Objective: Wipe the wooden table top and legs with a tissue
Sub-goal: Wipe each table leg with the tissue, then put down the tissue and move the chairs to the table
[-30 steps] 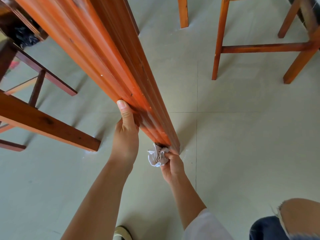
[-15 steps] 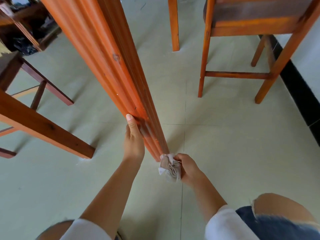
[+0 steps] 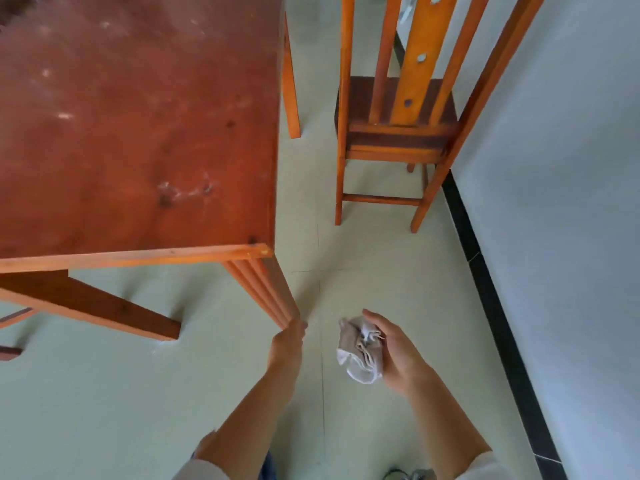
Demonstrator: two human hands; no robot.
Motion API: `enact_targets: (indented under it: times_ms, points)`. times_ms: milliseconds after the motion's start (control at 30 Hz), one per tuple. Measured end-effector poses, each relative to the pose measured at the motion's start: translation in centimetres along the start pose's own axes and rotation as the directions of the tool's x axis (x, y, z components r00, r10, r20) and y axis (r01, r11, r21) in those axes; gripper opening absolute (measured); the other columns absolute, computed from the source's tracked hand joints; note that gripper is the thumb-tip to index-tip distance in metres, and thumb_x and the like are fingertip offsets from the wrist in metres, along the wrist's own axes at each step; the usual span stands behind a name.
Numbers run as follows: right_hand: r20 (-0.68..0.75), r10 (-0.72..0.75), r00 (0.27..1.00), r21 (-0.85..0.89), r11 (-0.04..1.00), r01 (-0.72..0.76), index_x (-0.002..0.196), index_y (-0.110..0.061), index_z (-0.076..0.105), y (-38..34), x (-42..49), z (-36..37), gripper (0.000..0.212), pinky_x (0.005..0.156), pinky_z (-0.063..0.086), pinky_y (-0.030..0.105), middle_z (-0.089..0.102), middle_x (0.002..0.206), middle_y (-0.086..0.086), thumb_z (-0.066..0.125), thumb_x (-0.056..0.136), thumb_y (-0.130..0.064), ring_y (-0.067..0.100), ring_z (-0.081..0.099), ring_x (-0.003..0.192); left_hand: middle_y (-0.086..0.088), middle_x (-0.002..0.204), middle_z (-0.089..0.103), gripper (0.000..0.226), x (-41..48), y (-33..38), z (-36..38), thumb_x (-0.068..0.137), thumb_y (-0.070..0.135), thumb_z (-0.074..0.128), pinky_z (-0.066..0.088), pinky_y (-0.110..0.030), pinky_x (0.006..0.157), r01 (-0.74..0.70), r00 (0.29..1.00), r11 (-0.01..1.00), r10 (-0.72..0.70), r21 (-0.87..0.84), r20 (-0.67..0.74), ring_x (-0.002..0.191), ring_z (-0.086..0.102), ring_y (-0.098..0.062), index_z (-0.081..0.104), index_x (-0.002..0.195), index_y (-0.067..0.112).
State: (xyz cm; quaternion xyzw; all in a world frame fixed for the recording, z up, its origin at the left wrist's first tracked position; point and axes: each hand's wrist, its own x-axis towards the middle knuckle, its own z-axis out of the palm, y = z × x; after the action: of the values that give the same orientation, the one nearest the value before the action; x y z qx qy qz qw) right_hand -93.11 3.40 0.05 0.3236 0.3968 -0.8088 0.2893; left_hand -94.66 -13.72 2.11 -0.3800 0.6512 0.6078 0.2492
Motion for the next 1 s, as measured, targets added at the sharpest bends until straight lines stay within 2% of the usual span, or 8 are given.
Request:
enact_targets:
  times_ms: [100,267,433,533,700,767,900,1000]
  points:
    - [-0.054,-0.039,0.998,-0.106,0.994,0.033,0.112,0.002,0.066,-3.6,-8.3,3.1,0.061,0.075,0.048,0.028,0.063,0.095,0.013,0.076,0.066,-0.036,0.023,0.062,0.081,-0.001,0.084,0.057,0.019,-7.8,3.4,-0.3,0.092,0.021,0.052,0.035,-0.022,0.065,0.024,0.995,1.0,-0.025,0.014,0.093,0.07,0.048,-0.01,0.06,0.076,0.015]
    - [-0.106,-0.14,0.985,-0.357,0.929,0.094,0.095,0.0,0.066,-8.0,-18.5,10.6,0.06,0.059,0.044,0.025,0.057,0.081,0.014,0.081,0.044,-0.026,0.023,0.057,0.068,-0.006,0.089,0.058,0.016,-18.4,9.1,-4.3,0.089,0.019,0.052,0.035,-0.025,0.061,-0.09,0.99,0.99,0.077,0.106,0.121,0.073,0.049,-0.016,0.061,0.076,0.016]
    - [-0.156,-0.221,0.963,-0.52,0.847,0.11,0.072,-0.006,0.061,-8.6,-21.6,19.6,0.008,0.059,0.04,0.027,0.057,0.061,0.009,0.066,0.075,-0.01,0.022,0.054,0.058,0.003,0.078,0.056,0.021,-23.0,13.8,-12.4,0.09,0.023,0.046,0.034,-0.023,0.058,-0.287,0.958,0.922,0.282,0.259,0.058,0.072,0.05,-0.016,0.063,0.077,0.023]
    - [-0.152,-0.241,0.959,-0.582,0.806,0.11,0.07,-0.007,0.058,-7.3,-19.9,26.0,0.009,0.058,0.039,0.026,0.053,0.046,0.005,0.06,0.078,-0.009,0.02,0.05,0.047,0.001,0.091,0.061,0.022,-22.6,15.5,-18.6,0.093,0.021,0.043,0.039,-0.023,0.066,-0.34,0.934,0.888,0.357,0.309,0.001,0.085,0.055,-0.018,0.065,0.095,0.022]
    - [-0.113,-0.275,0.955,-0.607,0.78,0.152,0.091,-0.016,0.066,-3.6,-15.5,37.7,0.019,0.076,0.048,0.035,0.064,0.082,0.014,0.066,0.074,-0.024,0.028,0.063,0.078,-0.001,0.068,0.049,0.022,-19.8,17.8,-30.0,0.092,0.022,0.042,0.03,-0.024,0.053,-0.342,0.92,0.871,0.387,0.351,-0.062,0.06,0.045,-0.016,0.055,0.075,0.02]
    - [-0.112,-0.252,0.961,-0.592,0.794,0.139,0.095,-0.016,0.066,-2.0,-13.5,42.0,0.023,0.08,0.052,0.036,0.068,0.091,0.012,0.066,0.074,-0.026,0.026,0.066,0.088,-0.003,0.071,0.048,0.022,-18.5,18.3,-34.4,0.092,0.02,0.04,0.029,-0.025,0.051,-0.345,0.91,0.859,0.404,0.379,-0.088,0.058,0.043,-0.017,0.051,0.073,0.019]
    - [-0.097,-0.207,0.974,-0.603,0.79,0.107,0.098,-0.013,0.065,0.2,-10.6,49.1,0.025,0.073,0.047,0.03,0.067,0.092,0.007,0.067,0.078,-0.027,0.019,0.063,0.086,-0.007,0.095,0.06,0.027,-15.9,19.5,-41.4,0.094,0.019,0.036,0.034,-0.025,0.053,-0.317,0.899,0.818,0.421,0.48,-0.123,0.068,0.051,-0.018,0.062,0.099,0.016]
    - [-0.064,-0.175,0.983,-0.582,0.806,0.106,0.099,-0.01,0.064,0.7,-8.8,53.6,0.019,0.074,0.045,0.032,0.064,0.087,0.005,0.063,0.08,-0.016,0.02,0.06,0.081,-0.01,0.11,0.063,0.031,-14.3,20.9,-44.6,0.095,0.019,0.037,0.035,-0.027,0.071,-0.327,0.88,0.818,0.446,0.474,-0.162,0.094,0.055,-0.028,0.06,0.115,0.015]
